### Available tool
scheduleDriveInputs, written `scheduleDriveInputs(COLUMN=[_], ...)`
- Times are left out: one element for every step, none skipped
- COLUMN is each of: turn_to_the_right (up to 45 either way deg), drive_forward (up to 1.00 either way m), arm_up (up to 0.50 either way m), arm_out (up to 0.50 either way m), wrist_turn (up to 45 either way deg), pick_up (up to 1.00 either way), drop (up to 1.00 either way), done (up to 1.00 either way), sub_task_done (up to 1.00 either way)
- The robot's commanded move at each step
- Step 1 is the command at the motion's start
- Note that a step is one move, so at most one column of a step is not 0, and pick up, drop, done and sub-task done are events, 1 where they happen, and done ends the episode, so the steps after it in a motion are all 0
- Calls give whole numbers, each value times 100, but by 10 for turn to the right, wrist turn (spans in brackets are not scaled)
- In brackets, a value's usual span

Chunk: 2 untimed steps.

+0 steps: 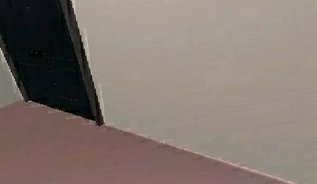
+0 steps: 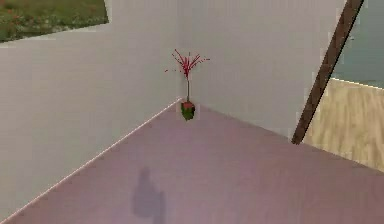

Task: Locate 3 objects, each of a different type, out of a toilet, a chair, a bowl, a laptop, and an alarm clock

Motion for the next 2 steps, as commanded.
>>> scheduleDriveInputs(turn_to_the_right=[-450, -60], drive_forward=[0, 0], arm_up=[0, 0], arm_out=[0, 0], wrist_turn=[0, 0], pick_up=[0, 0], drop=[0, 0], done=[0, 0], sub_task_done=[0, 0])
